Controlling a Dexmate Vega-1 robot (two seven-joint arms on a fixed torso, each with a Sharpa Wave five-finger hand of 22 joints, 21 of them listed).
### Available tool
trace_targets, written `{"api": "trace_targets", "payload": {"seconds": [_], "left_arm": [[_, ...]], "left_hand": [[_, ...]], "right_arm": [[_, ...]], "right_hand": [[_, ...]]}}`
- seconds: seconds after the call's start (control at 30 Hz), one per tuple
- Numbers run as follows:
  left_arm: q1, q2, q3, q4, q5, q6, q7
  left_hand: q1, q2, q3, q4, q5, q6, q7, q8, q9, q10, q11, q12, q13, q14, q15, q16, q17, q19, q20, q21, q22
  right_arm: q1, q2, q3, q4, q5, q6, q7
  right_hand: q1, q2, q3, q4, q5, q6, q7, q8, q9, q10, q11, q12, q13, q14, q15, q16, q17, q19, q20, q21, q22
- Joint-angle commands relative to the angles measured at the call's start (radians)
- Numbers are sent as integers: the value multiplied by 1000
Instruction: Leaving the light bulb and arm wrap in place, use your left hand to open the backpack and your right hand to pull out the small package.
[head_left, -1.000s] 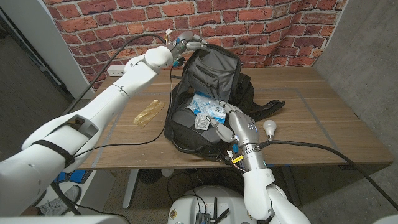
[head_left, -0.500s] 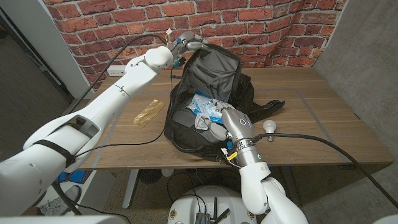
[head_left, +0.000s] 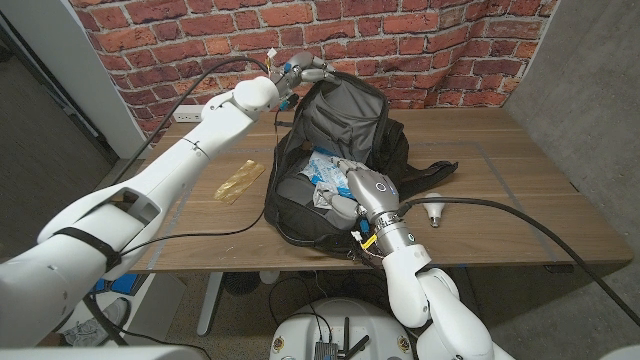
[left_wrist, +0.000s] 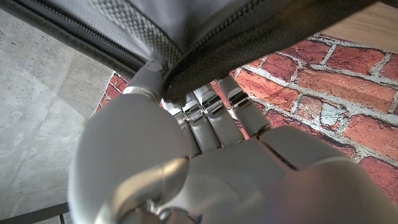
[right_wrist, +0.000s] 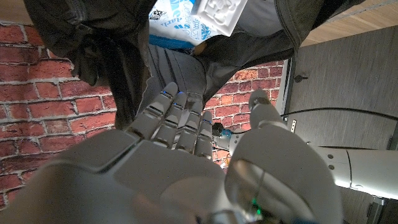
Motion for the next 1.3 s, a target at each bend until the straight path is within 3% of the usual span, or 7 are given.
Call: {"api": "trace_targets", "payload": {"seconds": [0.03,0.63,0.93,1.3], "left_arm": [[18,11,-7,-31,-4,16,11],[49,32,-22,-118,-9,74,41],[67,35,-29,-148,-16,93,58],[70,36,-31,-156,-24,113,69]], "left_hand": [[1,9,42,39,4,7,10,7,4,18,-7,8,4,9,3,-5,4,11,-112,-3,2],[1,9,43,39,4,7,9,7,5,18,-7,8,4,9,3,-6,4,12,-112,-4,2],[0,9,44,39,4,8,9,7,5,16,-7,7,4,10,3,-5,4,12,-112,-5,2],[0,8,45,39,4,5,9,5,5,18,-6,8,4,10,3,-6,4,13,-112,-6,2]], "right_arm": [[48,0,6,-19,-72,-21,214],[139,-18,63,-60,-120,6,581],[218,-23,94,-64,-105,34,781],[306,-12,96,-34,-72,55,911]], "right_hand": [[32,-5,1,2,5,-29,2,-3,1,-25,1,-7,3,-17,-83,-8,2,-8,-22,-3,3],[109,-19,7,3,19,-106,-1,-5,1,-80,-14,-12,2,-57,-77,-31,-8,-53,21,-10,4],[133,-24,5,7,24,-148,5,-7,1,-117,2,-14,2,-81,-66,-43,-11,-72,31,-9,4],[142,-25,2,10,25,-170,10,-7,1,-133,8,-13,2,-93,-63,-49,-13,-79,35,-8,5]]}}
